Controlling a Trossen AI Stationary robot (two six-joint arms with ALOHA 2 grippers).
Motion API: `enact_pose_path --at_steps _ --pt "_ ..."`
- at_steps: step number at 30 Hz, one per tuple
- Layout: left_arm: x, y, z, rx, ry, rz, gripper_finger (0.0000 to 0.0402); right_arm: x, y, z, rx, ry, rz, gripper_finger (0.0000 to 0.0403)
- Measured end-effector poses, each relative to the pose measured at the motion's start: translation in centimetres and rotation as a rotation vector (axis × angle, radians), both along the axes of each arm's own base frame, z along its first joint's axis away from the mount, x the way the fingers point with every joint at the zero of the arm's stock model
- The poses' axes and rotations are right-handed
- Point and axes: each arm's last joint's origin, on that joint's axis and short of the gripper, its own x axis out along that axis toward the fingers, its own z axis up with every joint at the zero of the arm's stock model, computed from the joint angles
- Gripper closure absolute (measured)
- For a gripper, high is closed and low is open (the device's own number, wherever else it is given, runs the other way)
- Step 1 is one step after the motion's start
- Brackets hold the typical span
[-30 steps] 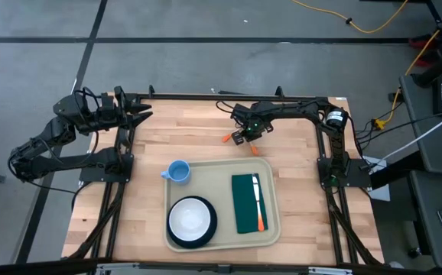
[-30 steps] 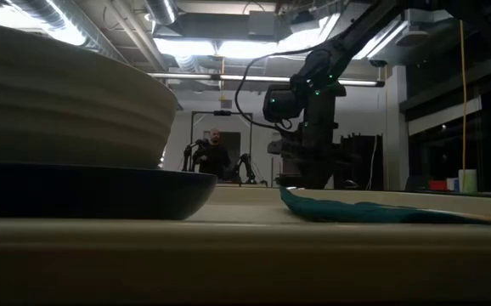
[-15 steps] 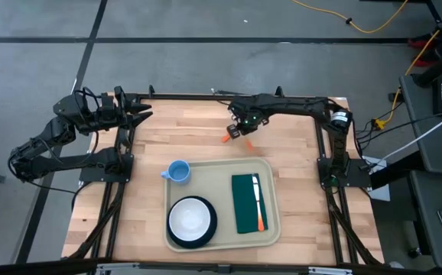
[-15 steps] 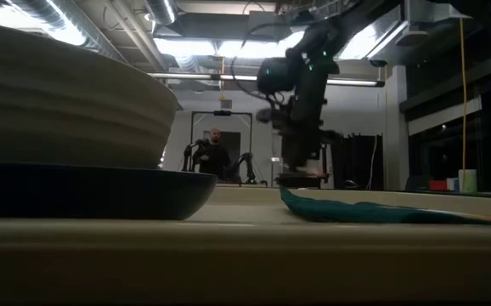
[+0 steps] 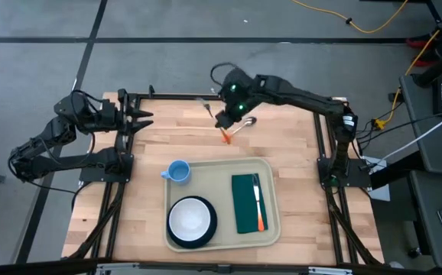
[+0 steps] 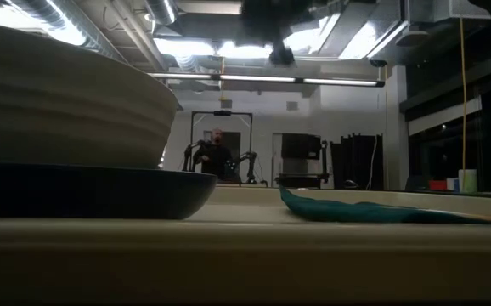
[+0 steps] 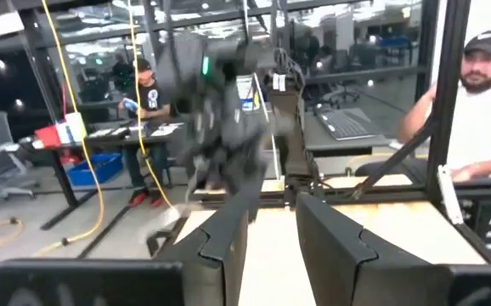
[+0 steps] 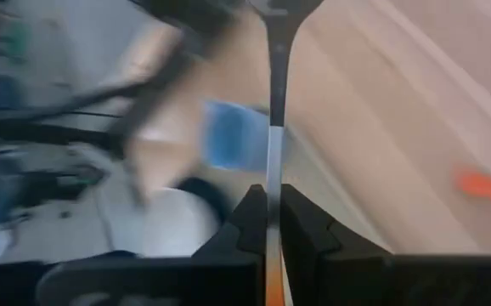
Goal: Set up tray
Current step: Put the orange fork on top of the green napkin to the left of the orange knife
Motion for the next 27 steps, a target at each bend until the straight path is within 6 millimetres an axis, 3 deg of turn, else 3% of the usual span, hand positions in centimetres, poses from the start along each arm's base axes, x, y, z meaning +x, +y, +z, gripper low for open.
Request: enact_pose_path --at_steps 4,9,20,27 --pt "0.3 0.1 -0.1 0.054 0.019 0.004 0.0303 -0.2 1.5 4.5 0.01 -0.144 0.05 0.0384" --pt "1.5 0.7 0.2 0.134 0.016 0.031 0.0286 -0.7 3.3 8.2 0.045 -0.254 0.081 0.0384" --pt "4.4 1.8 0.9 0.289 -0.025 0.04 0.0222 -0.3 7.8 9.1 0.191 -0.245 0.172 0.0384" --pt "5.1 2.0 1.6 0.33 -0.108 0.026 0.0219 0.0 9.8 9.5 0.223 -0.269 0.199 0.0384"
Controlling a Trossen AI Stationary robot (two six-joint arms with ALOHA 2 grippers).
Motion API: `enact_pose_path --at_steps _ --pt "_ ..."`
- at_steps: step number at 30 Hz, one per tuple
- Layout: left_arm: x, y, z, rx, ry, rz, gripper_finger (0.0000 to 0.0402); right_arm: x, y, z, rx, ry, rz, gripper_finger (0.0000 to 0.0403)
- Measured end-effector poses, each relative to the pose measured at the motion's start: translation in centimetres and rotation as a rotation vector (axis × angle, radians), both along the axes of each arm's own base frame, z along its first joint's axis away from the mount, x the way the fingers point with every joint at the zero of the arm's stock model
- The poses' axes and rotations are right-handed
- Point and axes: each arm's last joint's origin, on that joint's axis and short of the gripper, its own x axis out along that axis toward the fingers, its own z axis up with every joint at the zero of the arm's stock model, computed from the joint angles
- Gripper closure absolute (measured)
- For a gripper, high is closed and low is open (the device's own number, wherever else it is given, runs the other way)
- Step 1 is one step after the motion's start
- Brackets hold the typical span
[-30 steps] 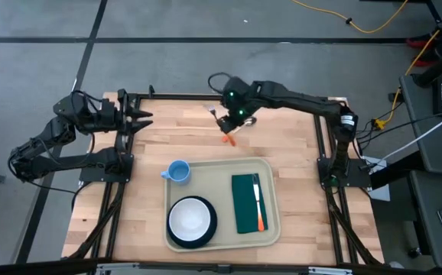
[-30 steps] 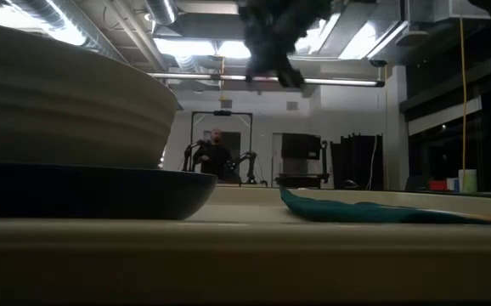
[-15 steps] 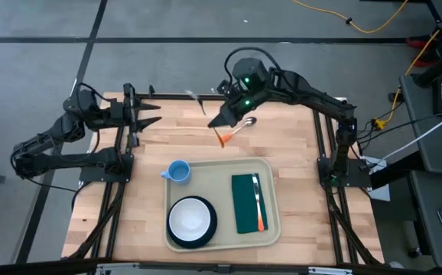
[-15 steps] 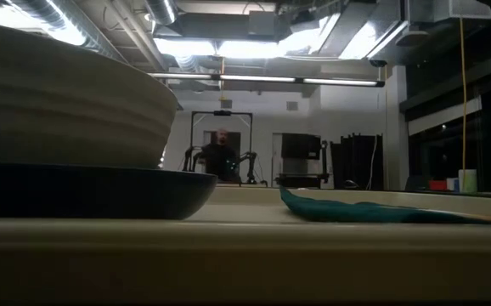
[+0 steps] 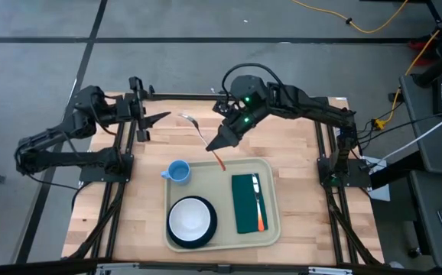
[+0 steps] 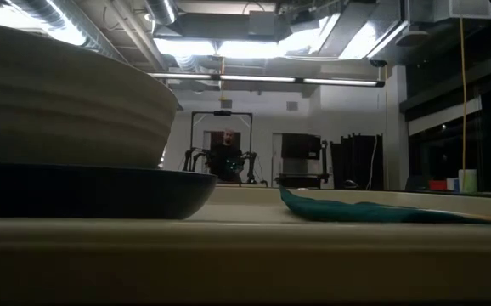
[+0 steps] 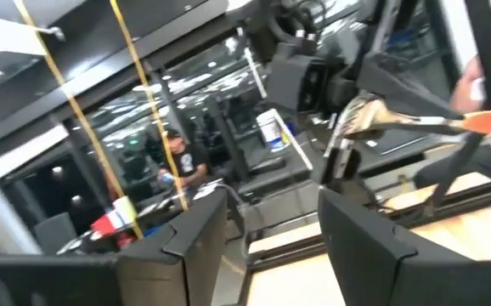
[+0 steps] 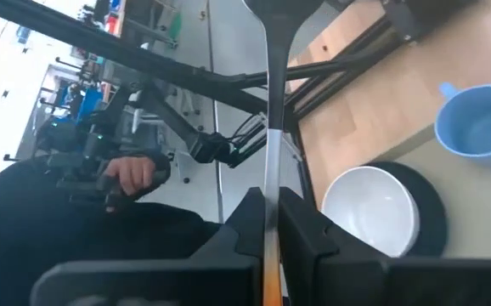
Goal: Set up tray
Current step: Put the orange fork on top of the green napkin to the left of the orange knife
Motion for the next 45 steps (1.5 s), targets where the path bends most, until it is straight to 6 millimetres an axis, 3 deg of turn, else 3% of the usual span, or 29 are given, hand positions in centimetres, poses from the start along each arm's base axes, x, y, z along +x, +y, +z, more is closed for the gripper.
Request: enact_pose_path --at_steps 12,45 --pt "1.5 0.0 -0.1 -0.07 -0.005 -0.227 0.0221 0.1 0.2 0.2 0.016 -0.015 -0.003 0.0384" --pt "3.7 0.0 0.0 -0.071 -0.039 -0.377 0.0222 0.0 0.7 0.2 0.087 0.015 0.047 0.0384"
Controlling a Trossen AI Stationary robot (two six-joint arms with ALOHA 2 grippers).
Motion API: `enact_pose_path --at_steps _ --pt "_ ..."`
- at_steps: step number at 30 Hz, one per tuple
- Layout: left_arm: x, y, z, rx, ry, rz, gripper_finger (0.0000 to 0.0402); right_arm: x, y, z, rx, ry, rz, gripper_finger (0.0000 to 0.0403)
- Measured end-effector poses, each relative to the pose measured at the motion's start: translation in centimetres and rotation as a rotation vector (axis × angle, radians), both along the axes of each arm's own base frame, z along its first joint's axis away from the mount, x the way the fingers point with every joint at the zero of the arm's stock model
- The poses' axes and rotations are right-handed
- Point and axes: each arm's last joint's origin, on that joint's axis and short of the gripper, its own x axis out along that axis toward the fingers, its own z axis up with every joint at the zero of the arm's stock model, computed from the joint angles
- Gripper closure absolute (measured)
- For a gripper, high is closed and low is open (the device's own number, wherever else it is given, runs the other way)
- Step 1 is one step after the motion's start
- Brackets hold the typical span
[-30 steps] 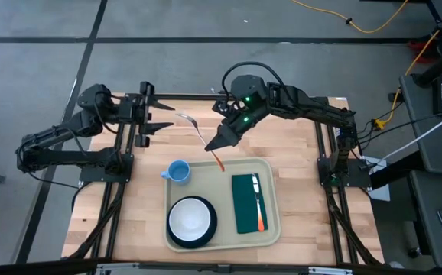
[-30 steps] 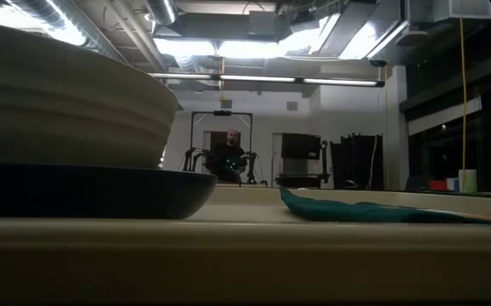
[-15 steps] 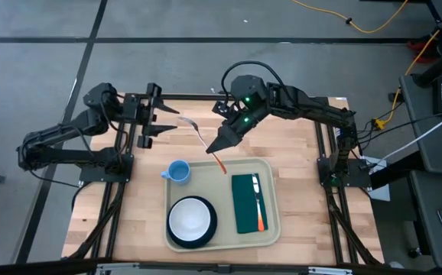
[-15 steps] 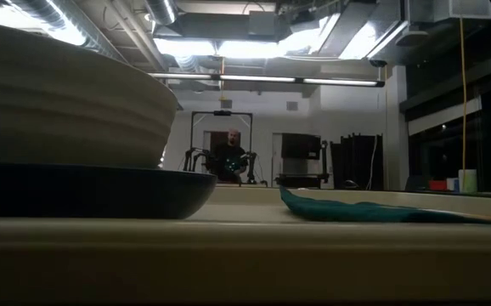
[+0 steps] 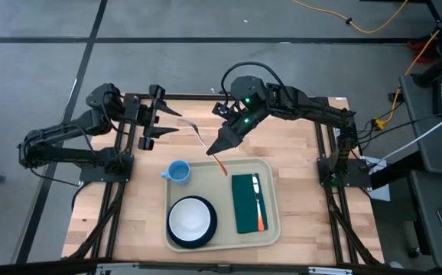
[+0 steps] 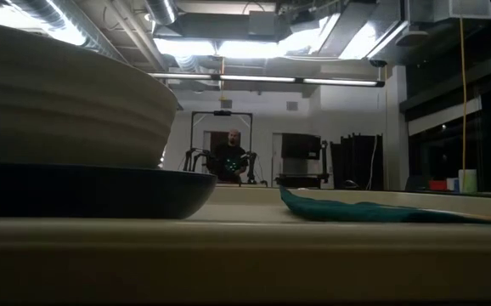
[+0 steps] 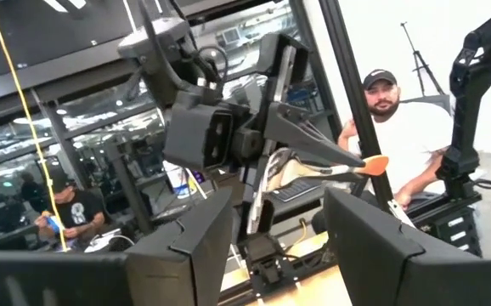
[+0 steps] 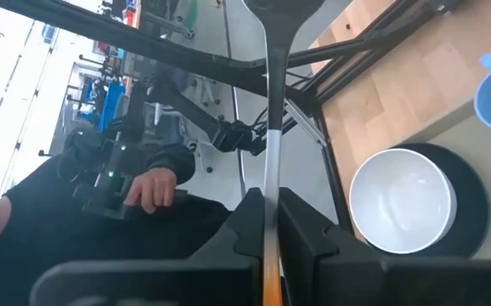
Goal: Set up tray
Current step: Put the orange fork on top of the green napkin to the left of the orange knife
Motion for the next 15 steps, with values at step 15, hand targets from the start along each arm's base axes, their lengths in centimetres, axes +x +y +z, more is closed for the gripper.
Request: enact_pose_path --at_steps 15 --pt "1.6 0.1 1.6 0.008 0.028 -0.024 0.0231 0.1 0.2 -0.3 0.005 0.014 0.01 0.0384"
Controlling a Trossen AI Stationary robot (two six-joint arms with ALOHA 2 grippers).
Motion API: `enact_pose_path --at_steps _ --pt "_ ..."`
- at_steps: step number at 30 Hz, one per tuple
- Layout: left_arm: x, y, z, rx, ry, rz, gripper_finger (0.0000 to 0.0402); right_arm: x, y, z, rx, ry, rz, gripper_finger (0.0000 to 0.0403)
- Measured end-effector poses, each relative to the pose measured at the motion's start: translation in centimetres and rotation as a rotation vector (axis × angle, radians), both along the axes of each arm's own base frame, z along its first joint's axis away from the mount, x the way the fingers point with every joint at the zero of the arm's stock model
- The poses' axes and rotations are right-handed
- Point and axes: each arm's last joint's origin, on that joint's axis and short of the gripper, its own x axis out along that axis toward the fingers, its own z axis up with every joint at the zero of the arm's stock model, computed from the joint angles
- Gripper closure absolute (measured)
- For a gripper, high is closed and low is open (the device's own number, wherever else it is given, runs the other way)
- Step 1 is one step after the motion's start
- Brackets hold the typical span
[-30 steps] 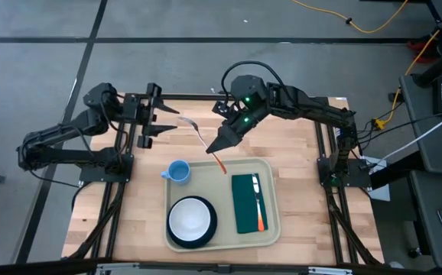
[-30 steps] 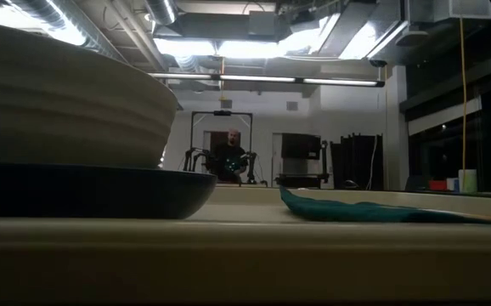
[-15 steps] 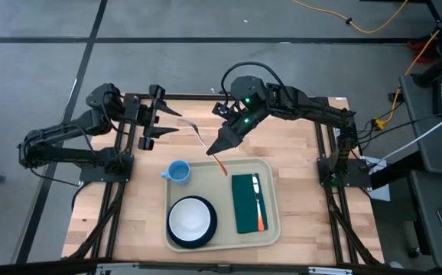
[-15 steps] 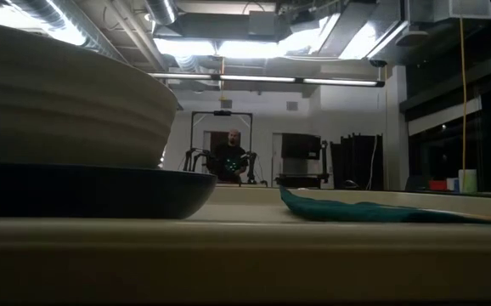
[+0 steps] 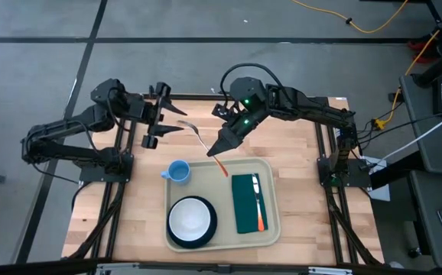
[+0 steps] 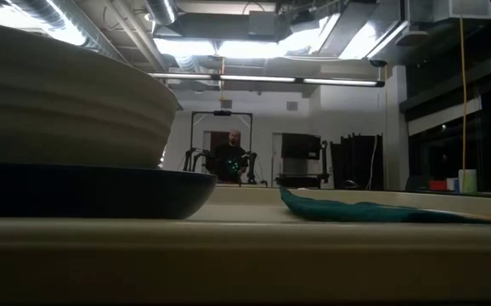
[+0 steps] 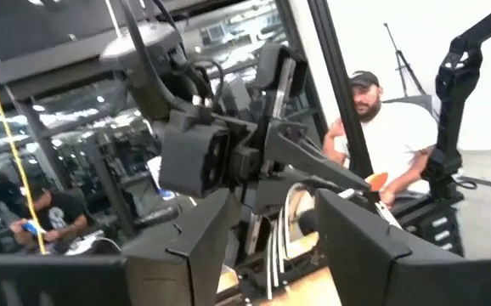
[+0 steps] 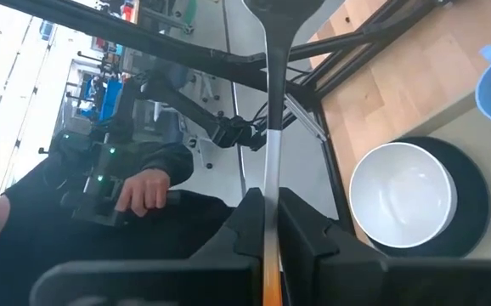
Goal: Set up tray
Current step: Put the orange fork on top of the green napkin to the left of the orange knife
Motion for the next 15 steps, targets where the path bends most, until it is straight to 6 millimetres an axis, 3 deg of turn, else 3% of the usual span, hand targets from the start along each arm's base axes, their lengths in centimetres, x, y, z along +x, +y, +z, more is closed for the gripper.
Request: enact_pose_path --at_steps 15 --pt "0.54 0.03 -0.42 -0.008 0.039 -0.057 0.0309 0.02 0.79 0.03 -0.002 -0.005 0.02 0.0384"
